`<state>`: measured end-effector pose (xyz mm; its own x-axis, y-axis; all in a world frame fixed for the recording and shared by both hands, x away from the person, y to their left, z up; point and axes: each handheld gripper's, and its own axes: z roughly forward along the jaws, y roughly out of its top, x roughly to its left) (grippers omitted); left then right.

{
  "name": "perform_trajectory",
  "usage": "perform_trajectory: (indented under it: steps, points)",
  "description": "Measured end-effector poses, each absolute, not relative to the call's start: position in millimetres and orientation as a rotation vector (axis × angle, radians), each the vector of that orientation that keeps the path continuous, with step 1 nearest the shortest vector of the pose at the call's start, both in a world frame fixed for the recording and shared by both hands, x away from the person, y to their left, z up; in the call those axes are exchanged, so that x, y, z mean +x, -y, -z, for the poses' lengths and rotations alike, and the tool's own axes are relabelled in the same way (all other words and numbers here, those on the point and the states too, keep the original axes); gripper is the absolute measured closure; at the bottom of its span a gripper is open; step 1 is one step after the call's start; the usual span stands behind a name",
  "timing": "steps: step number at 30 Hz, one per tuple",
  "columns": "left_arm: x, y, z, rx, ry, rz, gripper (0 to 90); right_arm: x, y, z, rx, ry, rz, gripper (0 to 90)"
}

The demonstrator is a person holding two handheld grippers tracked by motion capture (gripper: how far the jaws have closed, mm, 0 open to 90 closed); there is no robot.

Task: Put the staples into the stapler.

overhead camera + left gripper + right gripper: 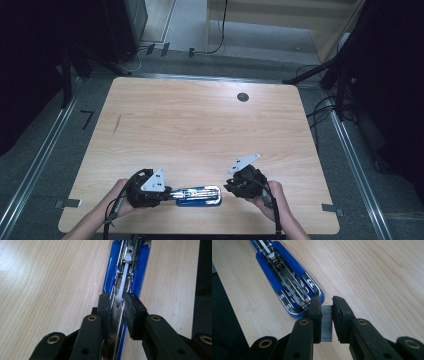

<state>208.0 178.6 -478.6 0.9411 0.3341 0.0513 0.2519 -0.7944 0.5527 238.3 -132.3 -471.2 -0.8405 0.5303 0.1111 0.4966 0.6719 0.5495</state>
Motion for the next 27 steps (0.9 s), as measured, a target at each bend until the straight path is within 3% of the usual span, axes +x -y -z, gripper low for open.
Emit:
perform_trajectory:
  steps: [27]
  points:
    - [209.5,-177.9,479.3,2.525,-0.406,-0.190,76.0,256.5,102.8,461.5,0.713,-2.809,-0.886,79.5]
